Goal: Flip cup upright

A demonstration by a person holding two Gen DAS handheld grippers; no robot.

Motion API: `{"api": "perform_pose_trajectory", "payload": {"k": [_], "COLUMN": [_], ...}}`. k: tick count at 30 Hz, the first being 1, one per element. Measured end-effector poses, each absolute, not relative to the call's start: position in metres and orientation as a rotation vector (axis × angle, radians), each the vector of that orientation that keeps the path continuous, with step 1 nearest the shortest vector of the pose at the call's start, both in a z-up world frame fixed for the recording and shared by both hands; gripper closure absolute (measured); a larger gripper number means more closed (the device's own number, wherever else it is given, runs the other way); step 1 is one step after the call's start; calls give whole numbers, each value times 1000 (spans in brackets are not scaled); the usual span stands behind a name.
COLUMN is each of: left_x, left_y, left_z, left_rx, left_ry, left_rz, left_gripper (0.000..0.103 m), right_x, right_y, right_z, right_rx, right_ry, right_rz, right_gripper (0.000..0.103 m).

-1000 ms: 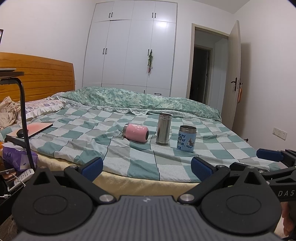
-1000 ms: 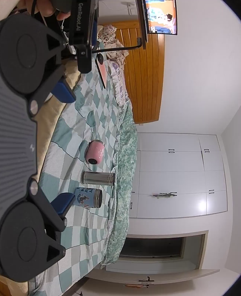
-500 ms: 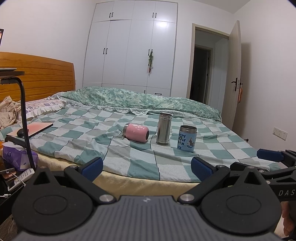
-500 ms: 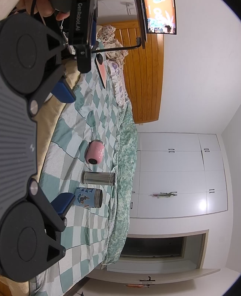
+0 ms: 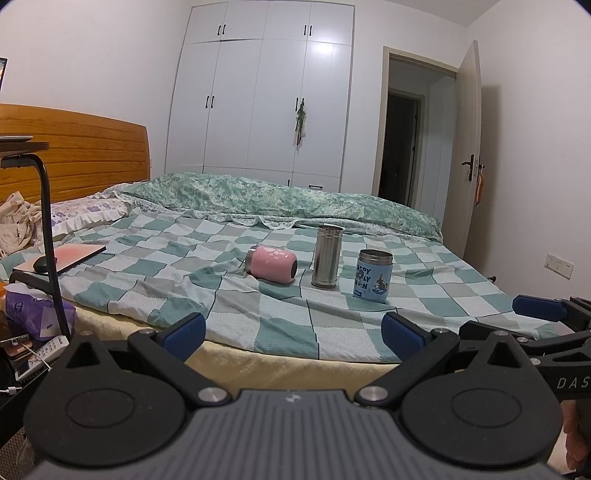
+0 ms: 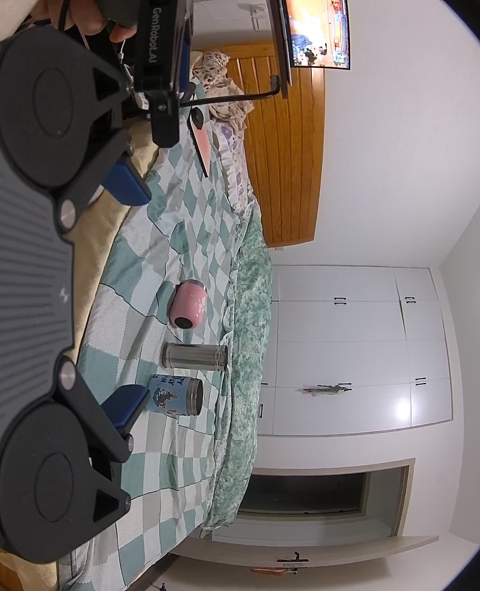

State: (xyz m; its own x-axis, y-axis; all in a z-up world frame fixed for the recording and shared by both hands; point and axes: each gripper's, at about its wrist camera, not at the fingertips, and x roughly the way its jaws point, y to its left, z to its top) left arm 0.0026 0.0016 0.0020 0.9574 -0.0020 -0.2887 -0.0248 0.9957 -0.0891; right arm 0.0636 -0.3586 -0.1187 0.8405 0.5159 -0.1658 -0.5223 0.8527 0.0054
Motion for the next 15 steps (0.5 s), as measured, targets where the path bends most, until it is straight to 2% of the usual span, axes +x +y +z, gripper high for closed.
{"api": "perform_pose_trajectory", "payload": {"k": [15], "left_x": [3], "left_y": [1], "left_z": [1], "left_rx": [-91], "left_ry": [293], "left_rz": [12], "left_gripper": [0], "right_x": [64], "right_y": [-359], "right_z": [-119], "right_rx": [-39], "right_ry": [164], "right_rz": [549], "right_gripper": [0]}}
